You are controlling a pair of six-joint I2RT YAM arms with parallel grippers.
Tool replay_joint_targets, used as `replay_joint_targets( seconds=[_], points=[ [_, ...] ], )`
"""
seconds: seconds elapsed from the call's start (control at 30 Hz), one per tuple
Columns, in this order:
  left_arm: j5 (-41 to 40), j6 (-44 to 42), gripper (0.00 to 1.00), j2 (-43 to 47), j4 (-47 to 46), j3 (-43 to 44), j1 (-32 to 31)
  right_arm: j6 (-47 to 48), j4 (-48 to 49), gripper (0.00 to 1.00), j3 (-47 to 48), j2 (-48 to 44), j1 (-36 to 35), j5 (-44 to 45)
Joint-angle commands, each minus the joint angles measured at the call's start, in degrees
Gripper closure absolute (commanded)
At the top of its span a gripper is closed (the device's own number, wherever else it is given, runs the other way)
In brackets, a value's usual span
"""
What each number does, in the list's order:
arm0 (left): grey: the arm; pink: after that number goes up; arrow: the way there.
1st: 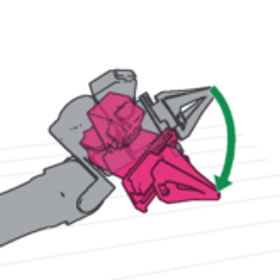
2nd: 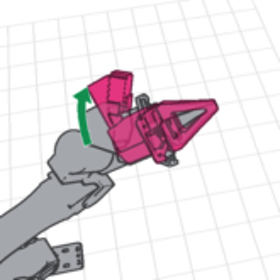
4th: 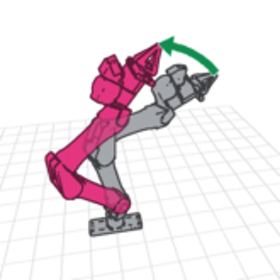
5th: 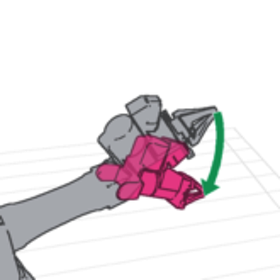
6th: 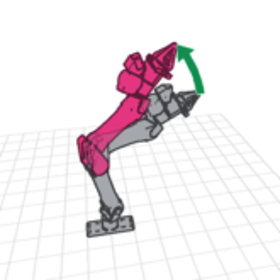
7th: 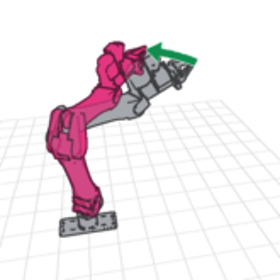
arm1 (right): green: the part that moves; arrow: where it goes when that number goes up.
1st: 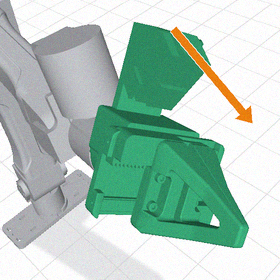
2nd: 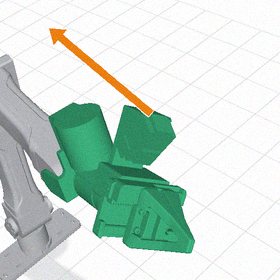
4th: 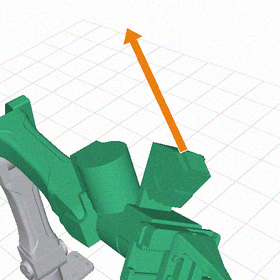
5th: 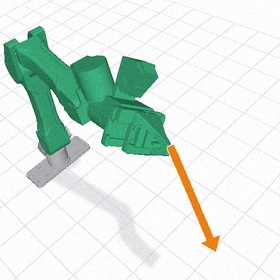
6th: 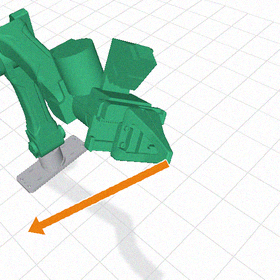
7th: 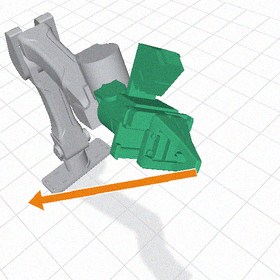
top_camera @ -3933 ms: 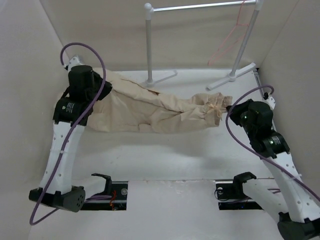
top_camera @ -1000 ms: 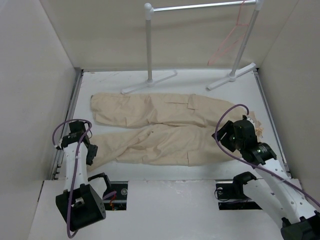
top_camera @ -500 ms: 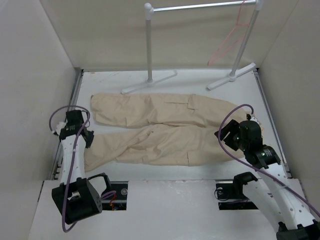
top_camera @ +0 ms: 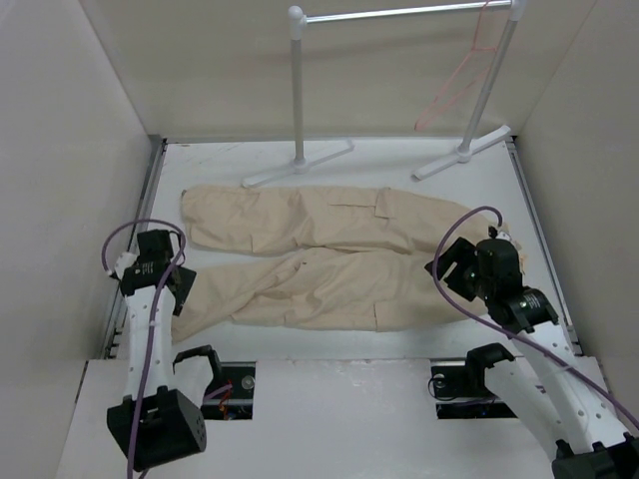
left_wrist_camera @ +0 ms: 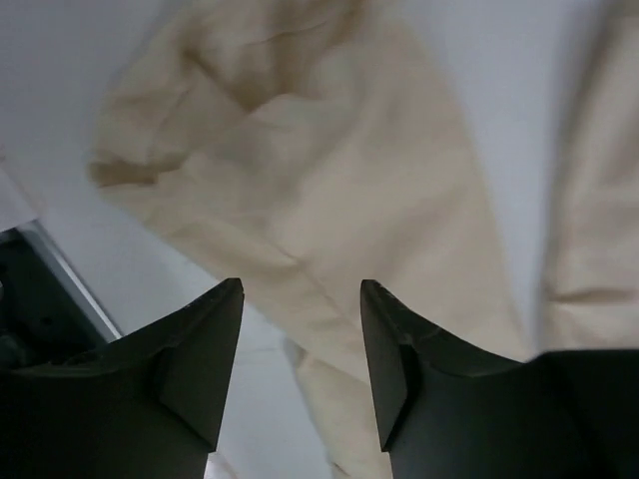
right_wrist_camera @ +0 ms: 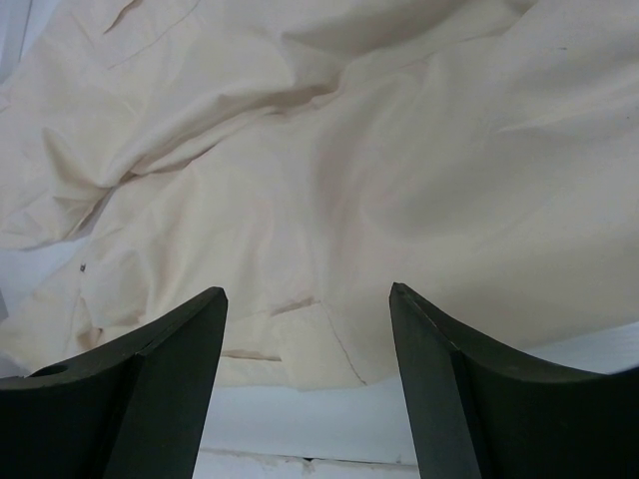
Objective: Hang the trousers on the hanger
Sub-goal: Flatten out the trousers at the center of the board.
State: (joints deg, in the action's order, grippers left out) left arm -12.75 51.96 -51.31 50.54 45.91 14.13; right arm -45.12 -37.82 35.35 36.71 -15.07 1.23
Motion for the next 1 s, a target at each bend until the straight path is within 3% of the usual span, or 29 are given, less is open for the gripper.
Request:
replay_joint_targets(
  seconds=[0.0,0.27,0.3,0.43,0.5,0.57,0.97],
  points=[
    [-1.83,-0.28,0.51,-0.46,0.89,-6.87,3.92,1.35,3.55,0.28,1.91,0.38,-0.88,-1.50],
    [-7.36,-3.89,0.50,-12.22,-10.81,-10.49,4.81,1.44,4.95,0.27,1.73,2.75,-5.18,-2.20],
    [-7.81,-4.32,0.54,-13.71,-12.30,-11.19,5.16,1.44,4.95,0.27,1.82,2.84,-5.19,-2.20],
    [-5.80,-5.12,0.87,-17.15,-17.83,-12.86,7.79,1.79,4.78,0.27,2.35,2.67,-5.19,-2.20],
    [-4.04,-5.38,0.94,-17.07,-19.34,-12.25,8.24,1.88,4.60,0.27,2.44,2.67,-4.84,-2.20],
    [-2.81,-5.12,0.97,-15.93,-18.99,-9.54,8.15,1.88,4.51,0.27,2.70,2.93,-4.75,-2.11],
    [-0.70,-3.63,0.97,-11.36,-2.22,21.48,-2.48,1.53,5.22,0.25,0.77,4.69,-2.20,1.05]
  ],
)
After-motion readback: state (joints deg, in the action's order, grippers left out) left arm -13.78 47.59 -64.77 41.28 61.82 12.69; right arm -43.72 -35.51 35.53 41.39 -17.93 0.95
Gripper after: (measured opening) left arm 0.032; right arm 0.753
